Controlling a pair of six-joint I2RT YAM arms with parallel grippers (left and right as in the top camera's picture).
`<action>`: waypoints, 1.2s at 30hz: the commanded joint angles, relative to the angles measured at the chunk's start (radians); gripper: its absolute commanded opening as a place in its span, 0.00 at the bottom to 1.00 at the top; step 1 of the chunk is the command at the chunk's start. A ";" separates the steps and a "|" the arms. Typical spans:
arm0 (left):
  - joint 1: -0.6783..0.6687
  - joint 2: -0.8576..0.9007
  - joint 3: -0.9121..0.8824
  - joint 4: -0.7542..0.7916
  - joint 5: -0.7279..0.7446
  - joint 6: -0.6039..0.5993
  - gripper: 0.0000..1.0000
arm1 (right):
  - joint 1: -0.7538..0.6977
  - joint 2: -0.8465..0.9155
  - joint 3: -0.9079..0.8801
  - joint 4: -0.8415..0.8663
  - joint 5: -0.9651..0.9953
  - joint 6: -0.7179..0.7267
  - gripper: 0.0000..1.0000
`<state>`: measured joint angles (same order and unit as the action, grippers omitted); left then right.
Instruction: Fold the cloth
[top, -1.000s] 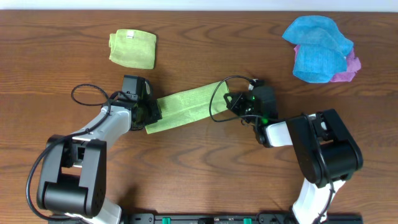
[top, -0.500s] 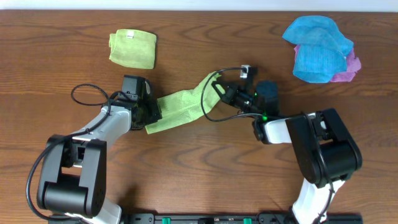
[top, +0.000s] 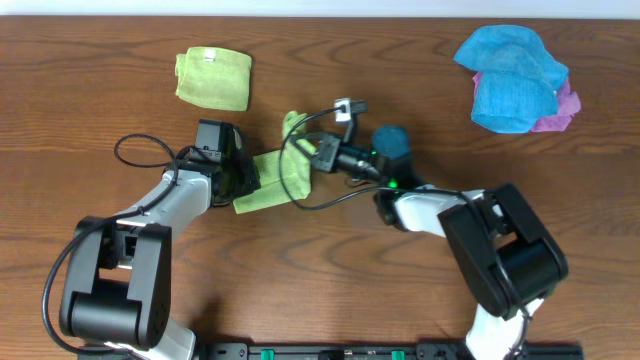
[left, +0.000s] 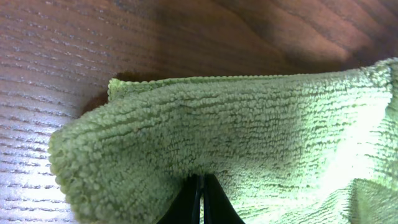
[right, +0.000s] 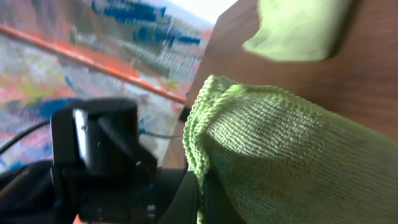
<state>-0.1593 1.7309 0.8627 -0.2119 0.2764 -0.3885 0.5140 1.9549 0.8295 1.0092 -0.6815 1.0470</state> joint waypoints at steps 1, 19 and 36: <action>-0.004 0.014 0.006 0.003 -0.021 0.007 0.06 | 0.047 -0.026 0.029 -0.021 0.007 0.014 0.01; 0.023 -0.083 0.117 -0.100 -0.005 0.079 0.06 | 0.147 -0.025 0.029 -0.177 0.117 -0.078 0.01; 0.195 -0.298 0.141 -0.197 -0.048 0.128 0.06 | 0.172 -0.025 0.093 -0.273 0.178 -0.127 0.01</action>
<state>0.0166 1.4586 0.9791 -0.4000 0.2420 -0.2859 0.6704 1.9530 0.8768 0.7589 -0.5213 0.9649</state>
